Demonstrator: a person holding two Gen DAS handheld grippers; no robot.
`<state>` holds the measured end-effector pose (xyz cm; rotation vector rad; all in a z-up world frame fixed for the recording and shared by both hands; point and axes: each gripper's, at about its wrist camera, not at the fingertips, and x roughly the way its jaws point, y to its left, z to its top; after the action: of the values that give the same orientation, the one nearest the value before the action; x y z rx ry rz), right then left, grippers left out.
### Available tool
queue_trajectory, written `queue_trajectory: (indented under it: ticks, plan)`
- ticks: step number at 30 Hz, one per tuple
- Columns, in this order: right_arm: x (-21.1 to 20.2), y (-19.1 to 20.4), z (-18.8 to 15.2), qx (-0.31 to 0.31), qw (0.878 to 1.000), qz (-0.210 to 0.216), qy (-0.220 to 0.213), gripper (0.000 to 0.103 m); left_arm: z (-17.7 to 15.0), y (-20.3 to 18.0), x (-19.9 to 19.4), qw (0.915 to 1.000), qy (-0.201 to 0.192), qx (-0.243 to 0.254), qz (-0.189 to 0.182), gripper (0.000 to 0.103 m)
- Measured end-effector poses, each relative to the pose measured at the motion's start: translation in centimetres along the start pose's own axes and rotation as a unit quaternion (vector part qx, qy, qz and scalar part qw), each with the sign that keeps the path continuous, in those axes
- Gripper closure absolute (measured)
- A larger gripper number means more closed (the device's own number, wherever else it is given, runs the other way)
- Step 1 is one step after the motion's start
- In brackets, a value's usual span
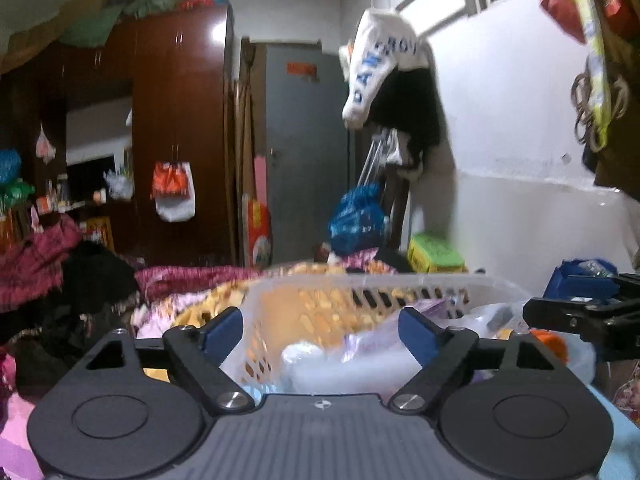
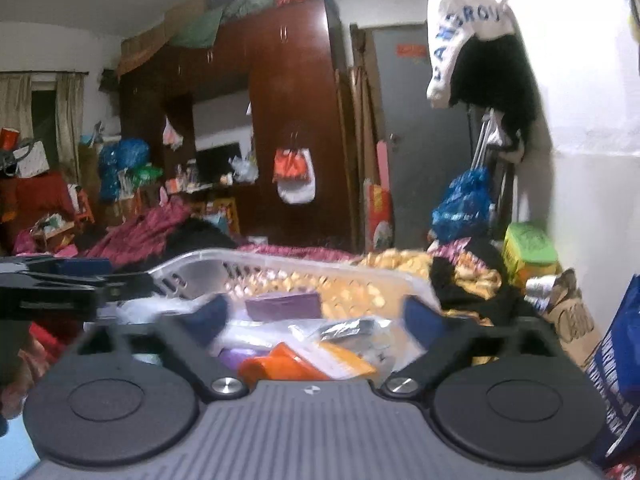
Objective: Organize objects
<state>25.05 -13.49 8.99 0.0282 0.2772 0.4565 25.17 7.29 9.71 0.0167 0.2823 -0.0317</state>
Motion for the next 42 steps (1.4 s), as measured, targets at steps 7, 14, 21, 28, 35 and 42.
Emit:
queue_trajectory:
  ticks: [7,14,21,28,35,42]
  plan:
    - [-3.1,0.0,0.0,-0.019,1.000,-0.003,0.001,0.000,-0.9,0.4,-4.8,0.9997,0.000,0.013,-0.022,0.004]
    - [-7.8,-0.4,-1.1,-0.002,1.000,-0.008,-0.001,0.000,-1.7,1.9,-11.3,0.9999,0.014,0.000,0.001,0.004]
    - [-14.1,2.1,-4.2,-0.016,0.999,-0.031,-0.026,0.000,-6.5,0.3,-17.0,0.9997,-0.011,-0.020,-0.009,0.004]
    - [-17.8,6.5,-8.8,-0.027,0.998,-0.036,-0.052,0.000,-9.2,-3.3,-19.6,0.9985,-0.047,0.013,-0.024,0.001]
    - [-16.3,6.0,-7.9,-0.019,0.997,-0.054,-0.049,0.000,-10.3,-3.7,-20.0,0.9992,-0.034,0.003,-0.021,0.000]
    - [-15.8,5.9,-8.6,-0.018,0.997,-0.063,-0.041,0.000,-10.8,-4.3,-19.3,0.9996,-0.015,0.014,-0.020,0.001]
